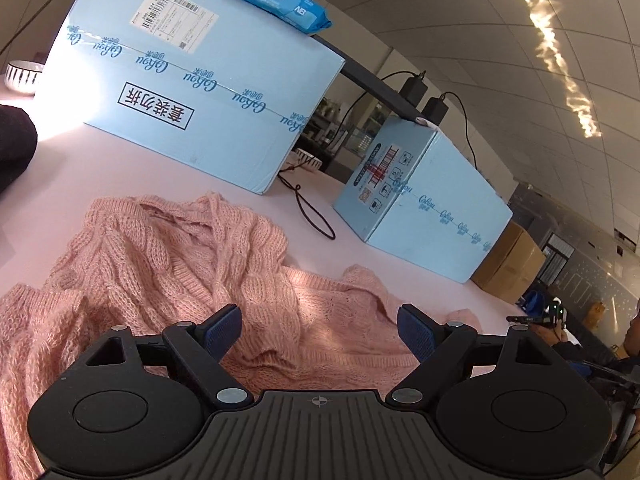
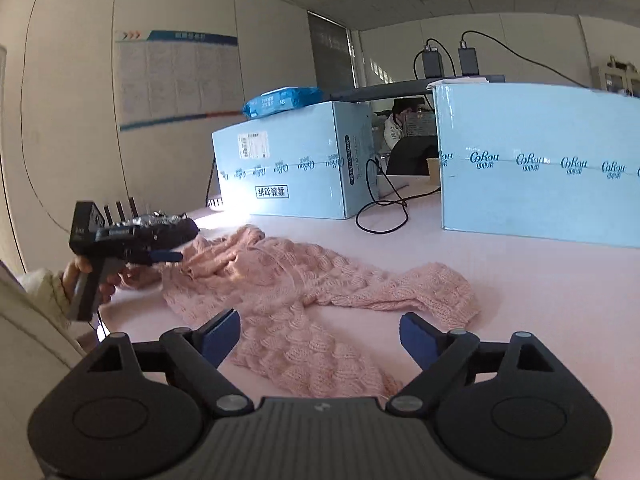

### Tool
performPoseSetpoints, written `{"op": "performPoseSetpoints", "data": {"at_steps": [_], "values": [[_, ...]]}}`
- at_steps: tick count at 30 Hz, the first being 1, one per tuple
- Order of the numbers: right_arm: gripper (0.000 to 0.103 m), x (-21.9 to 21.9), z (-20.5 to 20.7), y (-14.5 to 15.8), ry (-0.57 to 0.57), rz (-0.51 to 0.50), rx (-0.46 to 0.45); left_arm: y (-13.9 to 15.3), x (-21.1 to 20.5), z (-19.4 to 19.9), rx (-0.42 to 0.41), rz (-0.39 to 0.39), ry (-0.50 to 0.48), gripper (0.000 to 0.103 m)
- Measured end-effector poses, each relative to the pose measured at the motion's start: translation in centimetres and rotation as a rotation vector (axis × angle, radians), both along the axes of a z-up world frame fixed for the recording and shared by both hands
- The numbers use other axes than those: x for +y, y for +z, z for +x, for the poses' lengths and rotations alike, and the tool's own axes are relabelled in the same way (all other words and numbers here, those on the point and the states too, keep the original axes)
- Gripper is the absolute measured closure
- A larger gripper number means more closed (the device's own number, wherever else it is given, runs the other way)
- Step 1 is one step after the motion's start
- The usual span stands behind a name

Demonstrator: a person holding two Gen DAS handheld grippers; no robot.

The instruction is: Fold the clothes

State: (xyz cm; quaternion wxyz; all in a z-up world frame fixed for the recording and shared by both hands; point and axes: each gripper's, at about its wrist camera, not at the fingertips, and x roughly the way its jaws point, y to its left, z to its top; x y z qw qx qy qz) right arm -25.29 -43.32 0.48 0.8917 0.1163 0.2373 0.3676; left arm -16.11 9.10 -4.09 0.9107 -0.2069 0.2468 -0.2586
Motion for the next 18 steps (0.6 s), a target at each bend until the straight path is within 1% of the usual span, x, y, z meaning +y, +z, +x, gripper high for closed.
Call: {"op": "performPoseSetpoints", "data": {"at_steps": [2,3,5,6,7,8,9,10,12,13,14,15,16,18], "values": [[0.016,0.8,1.6,-1.2,0.076,0.081,0.097,-0.6,-0.2,0.4,0.040,-0.006,-0.008,0.014],[0.016,1.6,2.3,-2.0,0.047,0.041,0.144,-1.0,0.0,0.4,0.046,-0.020,-0.010,0.014],[0.019,3.0,3.1,-3.4,-0.054,-0.128,0.205,-1.3,0.5,0.2,0.043,-0.037,-0.013,0.014],[0.021,3.1,3.0,-3.9,-0.059,-0.155,0.193,-1.2,0.7,0.2,0.044,-0.044,-0.016,0.014],[0.021,2.9,2.7,-4.0,-0.041,-0.135,0.171,-1.1,0.9,0.1,0.041,-0.051,-0.022,0.014],[0.021,2.5,2.5,-3.8,-0.015,-0.087,0.174,-0.9,1.1,0.1,0.034,-0.059,-0.031,0.014],[0.021,1.9,2.4,-3.4,0.000,-0.023,0.170,-0.7,1.2,0.0,0.020,-0.062,-0.040,0.014],[0.019,1.2,2.3,-2.8,-0.002,0.040,0.145,-0.5,1.1,-0.1,0.000,-0.061,-0.050,0.014],[0.017,0.0,2.7,-1.8,-0.084,0.109,0.082,-0.2,0.8,-0.1,-0.028,-0.051,-0.060,0.011],[0.015,-0.5,3.3,-1.4,-0.166,0.111,0.075,-0.2,0.5,0.2,-0.027,-0.036,-0.058,0.011],[0.015,-1.1,4.1,-1.0,-0.259,0.105,0.074,-0.4,0.2,0.6,-0.007,-0.005,-0.047,0.009],[0.016,-1.7,5.6,-0.8,-0.377,0.071,0.111,-0.8,0.0,0.9,0.004,0.021,-0.033,0.010],[0.020,-2.2,7.2,-0.8,-0.466,0.040,0.158,-1.2,-0.1,1.0,0.000,0.036,-0.017,0.010],[0.027,-3.3,10.3,-1.5,-0.584,0.010,0.245,-1.3,0.2,1.1,-0.003,0.014,-0.013,0.009]]}}
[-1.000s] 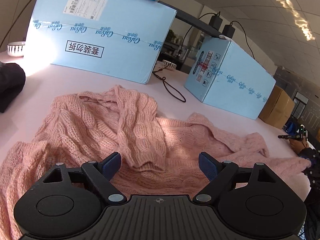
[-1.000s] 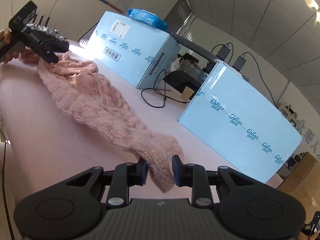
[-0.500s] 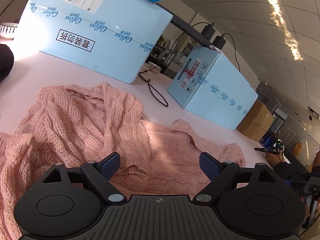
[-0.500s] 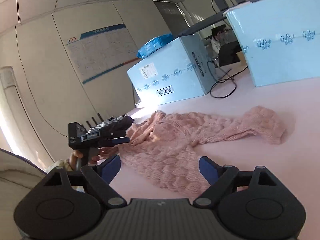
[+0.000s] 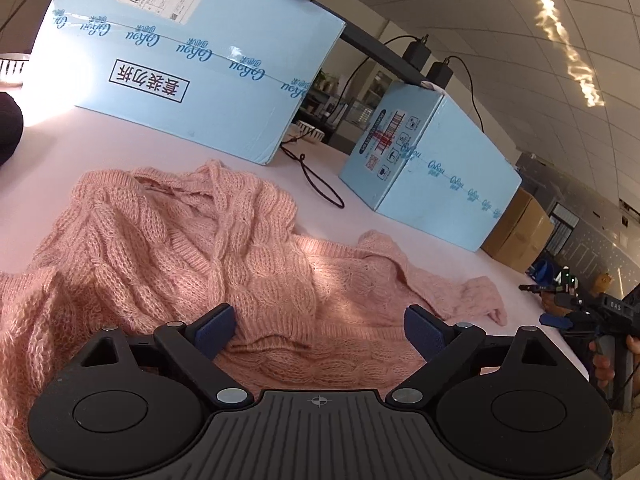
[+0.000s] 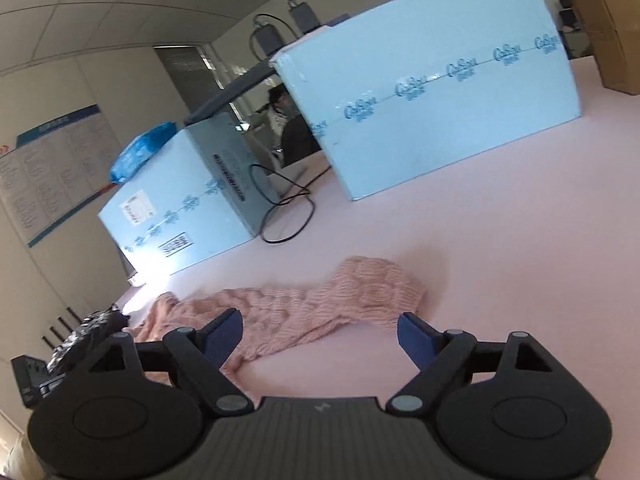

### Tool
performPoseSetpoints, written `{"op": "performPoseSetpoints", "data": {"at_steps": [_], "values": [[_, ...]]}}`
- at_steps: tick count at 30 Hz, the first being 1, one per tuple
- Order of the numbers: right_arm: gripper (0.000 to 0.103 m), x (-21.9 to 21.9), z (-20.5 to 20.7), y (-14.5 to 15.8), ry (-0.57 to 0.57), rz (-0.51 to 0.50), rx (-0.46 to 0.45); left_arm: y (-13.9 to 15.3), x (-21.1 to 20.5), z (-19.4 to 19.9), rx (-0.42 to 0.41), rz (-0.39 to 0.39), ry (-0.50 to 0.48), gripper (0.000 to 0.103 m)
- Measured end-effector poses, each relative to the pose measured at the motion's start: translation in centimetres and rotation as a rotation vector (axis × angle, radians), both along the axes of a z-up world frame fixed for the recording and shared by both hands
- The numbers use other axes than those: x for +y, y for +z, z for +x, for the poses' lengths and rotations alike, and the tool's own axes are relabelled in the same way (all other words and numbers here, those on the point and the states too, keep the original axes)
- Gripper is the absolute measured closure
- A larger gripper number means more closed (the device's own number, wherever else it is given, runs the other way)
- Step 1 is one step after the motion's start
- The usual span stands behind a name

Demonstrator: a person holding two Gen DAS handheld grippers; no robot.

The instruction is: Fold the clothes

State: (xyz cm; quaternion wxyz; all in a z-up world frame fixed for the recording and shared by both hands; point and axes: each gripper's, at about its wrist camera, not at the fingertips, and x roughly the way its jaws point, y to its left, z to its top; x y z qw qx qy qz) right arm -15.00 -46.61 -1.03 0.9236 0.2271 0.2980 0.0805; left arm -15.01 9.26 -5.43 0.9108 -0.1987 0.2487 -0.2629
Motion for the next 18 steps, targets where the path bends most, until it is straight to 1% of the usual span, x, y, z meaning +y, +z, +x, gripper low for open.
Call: {"op": "performPoseSetpoints", "data": {"at_steps": [3,4,5,6,7,9,12,13,14,15,17,18], "values": [[0.034,-0.4,3.8,-1.7,-0.053,-0.008,0.078,-0.2,0.3,0.1,-0.004,-0.011,-0.003,0.009],[0.050,-0.3,5.6,-2.7,-0.046,0.002,0.123,-0.3,0.4,0.1,-0.006,-0.012,-0.006,0.009],[0.065,0.1,6.5,-3.1,-0.055,-0.009,0.123,-0.3,0.5,0.1,-0.007,-0.013,-0.008,0.009],[0.096,0.5,7.3,-3.3,-0.048,-0.025,0.135,-0.3,0.5,0.1,-0.008,-0.014,-0.010,0.008],[0.098,0.7,7.7,-3.5,-0.055,-0.009,0.149,-0.3,0.6,0.1,-0.008,-0.016,-0.010,0.008],[0.098,0.9,7.8,-3.2,-0.085,0.001,0.130,-0.3,0.7,0.1,-0.010,-0.021,-0.011,0.008],[0.098,0.5,6.4,-1.6,-0.147,-0.074,0.014,-0.3,0.8,0.0,-0.014,-0.025,-0.011,0.008],[0.098,0.1,5.6,-1.2,-0.170,-0.089,-0.002,-0.3,0.7,0.0,-0.015,-0.026,-0.012,0.008],[0.098,-0.3,5.2,-1.0,-0.183,-0.091,-0.002,-0.3,0.6,0.0,-0.016,-0.029,-0.012,0.008],[0.098,-0.7,4.5,-1.2,-0.199,-0.089,0.019,-0.3,0.7,0.0,-0.017,-0.032,-0.013,0.008],[0.098,-1.5,3.6,-2.2,-0.229,-0.082,0.068,-0.3,0.8,0.0,-0.017,-0.041,-0.017,0.008],[0.098,-1.7,3.5,-2.8,-0.226,-0.093,0.086,-0.4,0.9,0.1,-0.018,-0.046,-0.019,0.008]]}}
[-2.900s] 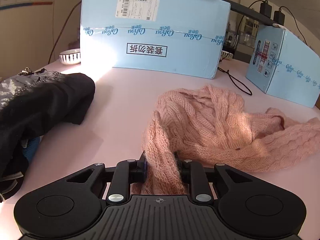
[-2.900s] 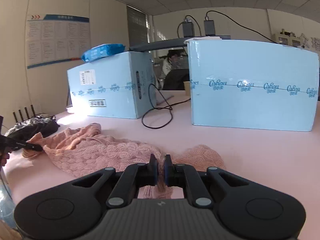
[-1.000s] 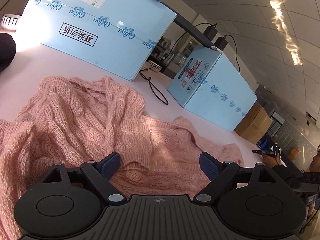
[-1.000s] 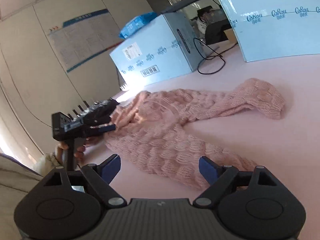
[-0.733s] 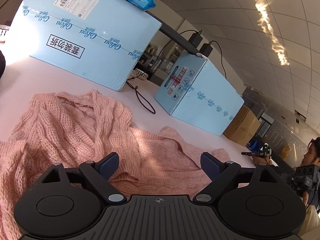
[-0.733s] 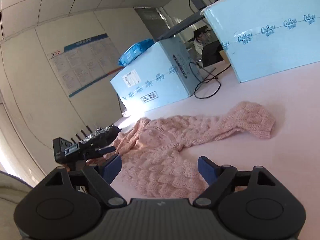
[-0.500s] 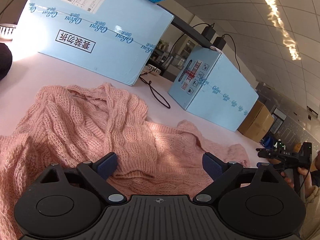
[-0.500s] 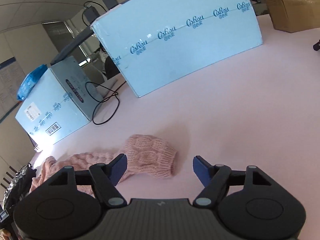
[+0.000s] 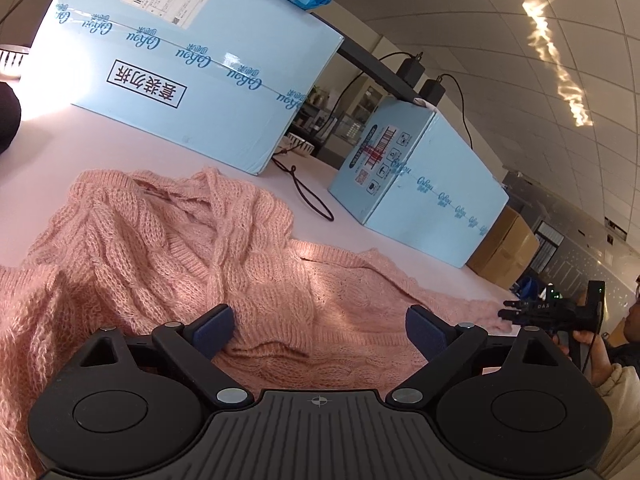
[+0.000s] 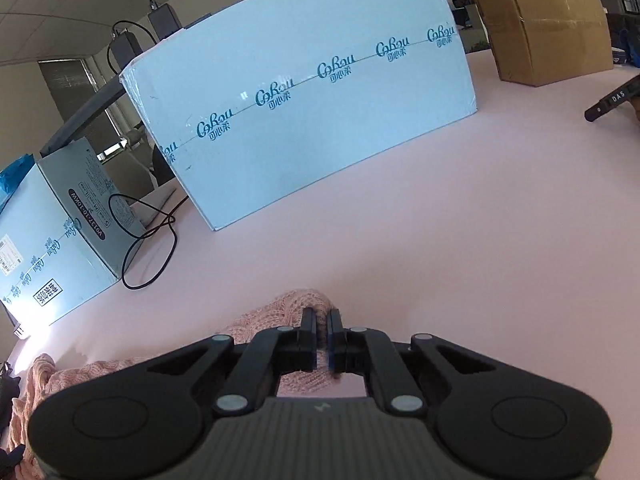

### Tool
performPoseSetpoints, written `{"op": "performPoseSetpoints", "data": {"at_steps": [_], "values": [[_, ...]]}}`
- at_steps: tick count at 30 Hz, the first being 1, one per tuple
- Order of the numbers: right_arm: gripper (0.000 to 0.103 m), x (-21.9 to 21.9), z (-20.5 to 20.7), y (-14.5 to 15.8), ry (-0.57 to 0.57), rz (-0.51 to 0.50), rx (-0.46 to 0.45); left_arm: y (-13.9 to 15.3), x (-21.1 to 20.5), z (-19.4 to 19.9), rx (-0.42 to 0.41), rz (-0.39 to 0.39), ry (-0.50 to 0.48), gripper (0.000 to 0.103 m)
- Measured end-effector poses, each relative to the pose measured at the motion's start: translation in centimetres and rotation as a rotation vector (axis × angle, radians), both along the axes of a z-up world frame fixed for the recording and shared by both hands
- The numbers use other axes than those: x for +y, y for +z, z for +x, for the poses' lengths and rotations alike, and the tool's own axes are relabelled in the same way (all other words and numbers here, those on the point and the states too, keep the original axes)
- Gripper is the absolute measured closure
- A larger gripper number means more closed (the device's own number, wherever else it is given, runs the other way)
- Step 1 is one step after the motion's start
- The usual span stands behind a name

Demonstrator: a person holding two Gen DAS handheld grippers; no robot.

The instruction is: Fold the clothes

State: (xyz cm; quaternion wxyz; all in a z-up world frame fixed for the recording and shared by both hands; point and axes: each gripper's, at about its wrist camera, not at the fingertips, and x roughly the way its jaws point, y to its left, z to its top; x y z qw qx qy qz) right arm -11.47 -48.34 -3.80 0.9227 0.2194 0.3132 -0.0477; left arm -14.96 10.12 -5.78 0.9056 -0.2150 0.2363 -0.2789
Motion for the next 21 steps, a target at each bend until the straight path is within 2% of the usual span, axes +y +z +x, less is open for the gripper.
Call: {"op": "performPoseSetpoints", "data": {"at_steps": [2,5,6,7,9,10,12,13,15,17,18,19,21], "values": [[0.093,0.0,-0.1,-0.7,0.026,-0.038,0.011,0.0,0.2,0.0,-0.003,-0.014,0.000,0.008],[0.071,0.8,0.2,-0.5,0.069,-0.114,-0.011,0.1,1.3,-0.7,-0.052,-0.080,0.020,0.008],[0.055,1.3,0.3,0.1,0.051,-0.138,-0.030,0.2,1.9,-1.2,-0.080,-0.112,0.029,0.008],[0.048,1.8,0.4,0.8,0.026,-0.162,-0.054,0.2,2.7,-1.6,-0.117,-0.157,0.030,0.007],[0.033,3.7,-0.1,3.0,0.058,-0.235,-0.199,-0.2,5.3,-2.2,-0.189,-0.285,0.044,0.004],[0.021,4.7,-0.4,4.2,0.079,-0.273,-0.278,-0.8,6.7,-2.3,-0.193,-0.348,0.078,0.003],[0.008,7.3,-0.7,6.2,0.284,-0.296,-0.376,-1.9,8.8,-1.8,-0.103,-0.427,0.203,0.003],[0.008,8.9,-0.6,7.0,0.420,-0.286,-0.381,-2.2,9.3,-1.4,-0.063,-0.440,0.263,0.004],[0.008,12.5,0.1,7.9,0.651,-0.199,-0.350,-2.2,9.3,-1.4,-0.066,-0.421,0.324,0.005],[0.009,16.1,1.1,8.0,0.797,-0.063,-0.296,-1.9,8.5,-1.1,-0.053,-0.361,0.344,0.005],[0.010,18.8,2.0,7.8,0.882,0.018,-0.251,-1.9,8.4,-1.1,-0.054,-0.356,0.349,0.005],[0.012,21.3,2.7,7.7,0.952,0.068,-0.208,-2.0,8.6,-1.2,-0.061,-0.373,0.348,0.005],[0.017,26.4,4.1,7.2,1.025,0.097,-0.127,-2.4,9.0,-1.5,-0.078,-0.414,0.348,0.005]]}}
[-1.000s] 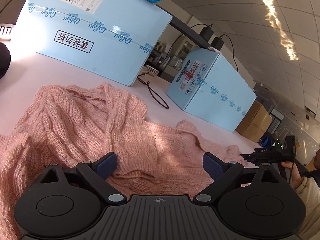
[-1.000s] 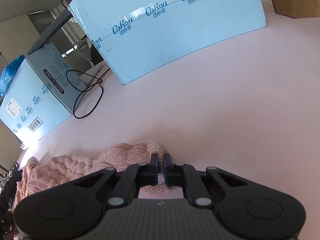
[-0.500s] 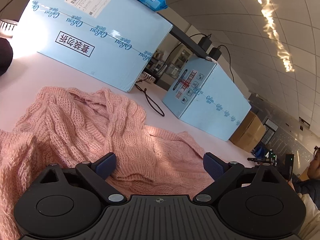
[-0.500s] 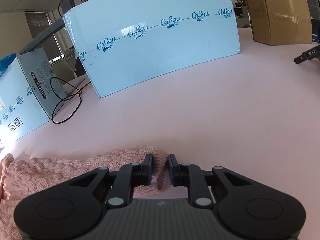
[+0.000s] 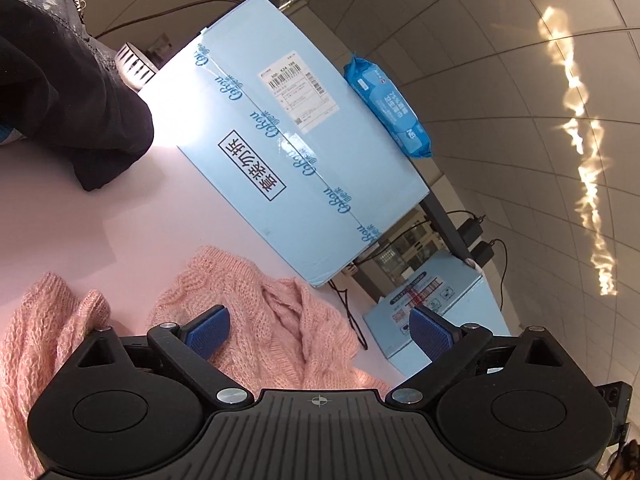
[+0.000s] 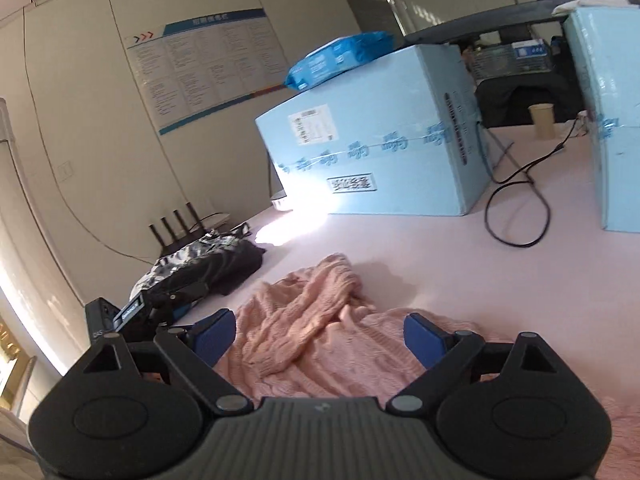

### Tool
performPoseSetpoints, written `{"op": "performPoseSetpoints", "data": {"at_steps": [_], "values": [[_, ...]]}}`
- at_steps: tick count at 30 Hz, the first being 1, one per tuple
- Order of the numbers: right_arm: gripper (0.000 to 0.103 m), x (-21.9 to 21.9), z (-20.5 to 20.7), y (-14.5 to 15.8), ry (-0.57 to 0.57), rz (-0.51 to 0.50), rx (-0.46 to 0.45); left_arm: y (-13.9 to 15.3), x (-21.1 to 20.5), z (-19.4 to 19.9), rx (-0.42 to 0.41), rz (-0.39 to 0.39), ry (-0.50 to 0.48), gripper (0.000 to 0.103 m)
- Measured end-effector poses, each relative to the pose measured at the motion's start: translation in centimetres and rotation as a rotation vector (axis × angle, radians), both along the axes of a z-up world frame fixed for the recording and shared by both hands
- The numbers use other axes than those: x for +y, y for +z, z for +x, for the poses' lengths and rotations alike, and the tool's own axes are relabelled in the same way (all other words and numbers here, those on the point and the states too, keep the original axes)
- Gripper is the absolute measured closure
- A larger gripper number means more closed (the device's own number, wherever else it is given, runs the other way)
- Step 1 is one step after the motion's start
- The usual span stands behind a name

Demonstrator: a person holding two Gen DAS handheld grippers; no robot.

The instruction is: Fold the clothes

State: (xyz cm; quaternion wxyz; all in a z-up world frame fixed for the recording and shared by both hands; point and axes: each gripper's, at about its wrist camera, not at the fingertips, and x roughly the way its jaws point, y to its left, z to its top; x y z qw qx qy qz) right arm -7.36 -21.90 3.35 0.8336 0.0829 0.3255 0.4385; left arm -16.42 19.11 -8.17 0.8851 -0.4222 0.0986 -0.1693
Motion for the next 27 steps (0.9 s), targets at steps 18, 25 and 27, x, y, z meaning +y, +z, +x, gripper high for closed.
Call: {"op": "performPoseSetpoints", "data": {"at_steps": [18,25,27], "values": [[0.075,3.7,15.3,-1.0,-0.505,0.076,0.071,-0.9,1.2,-0.3,-0.043,-0.065,-0.007,0.004],[0.034,-2.8,17.6,-4.8,-0.658,0.175,0.203,-0.9,1.2,-0.3,-0.042,-0.064,-0.010,0.004],[0.032,-4.3,16.4,-4.5,-0.630,0.198,0.166,-0.8,1.1,-0.1,-0.033,-0.051,-0.011,0.004]]}}
